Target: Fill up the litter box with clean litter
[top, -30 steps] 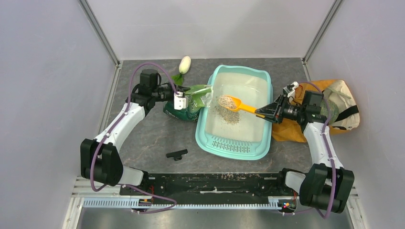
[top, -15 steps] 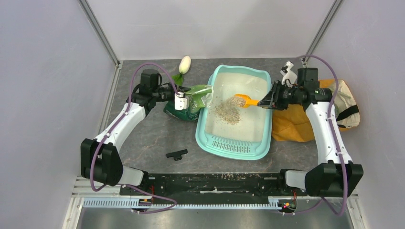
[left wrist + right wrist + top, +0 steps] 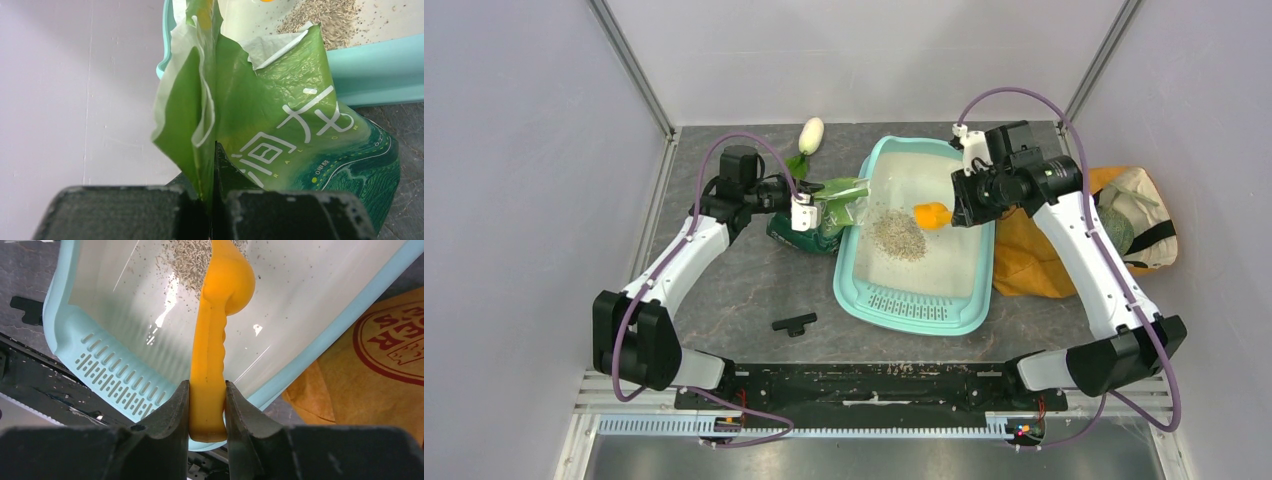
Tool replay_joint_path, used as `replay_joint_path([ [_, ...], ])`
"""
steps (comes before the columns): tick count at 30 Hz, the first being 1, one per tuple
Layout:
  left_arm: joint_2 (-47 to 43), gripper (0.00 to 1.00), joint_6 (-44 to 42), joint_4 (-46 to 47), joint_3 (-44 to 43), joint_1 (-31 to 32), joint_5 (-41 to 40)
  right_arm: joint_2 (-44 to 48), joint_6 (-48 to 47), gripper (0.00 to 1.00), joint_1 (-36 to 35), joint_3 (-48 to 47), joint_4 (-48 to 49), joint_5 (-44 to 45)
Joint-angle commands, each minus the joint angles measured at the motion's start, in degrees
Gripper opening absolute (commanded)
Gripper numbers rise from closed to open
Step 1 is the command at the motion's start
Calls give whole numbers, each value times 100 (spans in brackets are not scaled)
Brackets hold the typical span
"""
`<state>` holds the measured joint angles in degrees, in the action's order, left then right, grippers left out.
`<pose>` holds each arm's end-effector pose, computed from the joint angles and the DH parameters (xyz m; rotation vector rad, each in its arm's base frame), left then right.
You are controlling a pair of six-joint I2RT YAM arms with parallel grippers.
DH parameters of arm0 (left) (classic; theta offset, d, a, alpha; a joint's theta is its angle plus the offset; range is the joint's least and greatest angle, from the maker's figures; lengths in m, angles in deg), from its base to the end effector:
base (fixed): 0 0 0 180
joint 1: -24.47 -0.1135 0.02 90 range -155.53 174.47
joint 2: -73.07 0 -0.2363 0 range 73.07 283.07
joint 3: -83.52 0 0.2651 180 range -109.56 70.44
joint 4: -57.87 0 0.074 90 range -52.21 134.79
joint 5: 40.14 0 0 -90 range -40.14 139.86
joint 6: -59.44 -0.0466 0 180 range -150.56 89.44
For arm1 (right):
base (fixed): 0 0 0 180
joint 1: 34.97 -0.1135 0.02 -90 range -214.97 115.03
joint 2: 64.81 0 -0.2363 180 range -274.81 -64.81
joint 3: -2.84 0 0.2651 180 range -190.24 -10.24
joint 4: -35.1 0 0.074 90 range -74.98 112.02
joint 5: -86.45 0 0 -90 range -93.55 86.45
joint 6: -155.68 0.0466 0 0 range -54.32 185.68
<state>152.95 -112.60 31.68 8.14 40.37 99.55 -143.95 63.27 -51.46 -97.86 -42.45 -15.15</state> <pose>0.3099 -0.1252 0.2722 1.7127 0.8451 -0.1428 0.2744 0.0910 0.3438 -0.4978 2.5072 0.3533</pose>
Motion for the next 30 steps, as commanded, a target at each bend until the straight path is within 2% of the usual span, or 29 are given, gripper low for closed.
replay_joint_path([
  [1, -312, 2, -154, 836, -159, 168, 524, 133, -321, 0, -71, -462, -48, -54],
  [7, -356, 2, -206, 836, -144, 193, 466, 134, -69, 0, -56, -913, -46, -1496],
  [13, -418, 2, -203, 829, -124, 203, 480, 134, 397, 0, -46, -1271, 166, -2296],
  [22, -472, 2, -183, 836, -124, 203, 515, -292, 930, 0, -30, -1415, 306, -2783],
  [30, -503, 2, -131, 906, -142, 198, 559, -932, 1524, 0, -28, -1476, 716, -2778],
])
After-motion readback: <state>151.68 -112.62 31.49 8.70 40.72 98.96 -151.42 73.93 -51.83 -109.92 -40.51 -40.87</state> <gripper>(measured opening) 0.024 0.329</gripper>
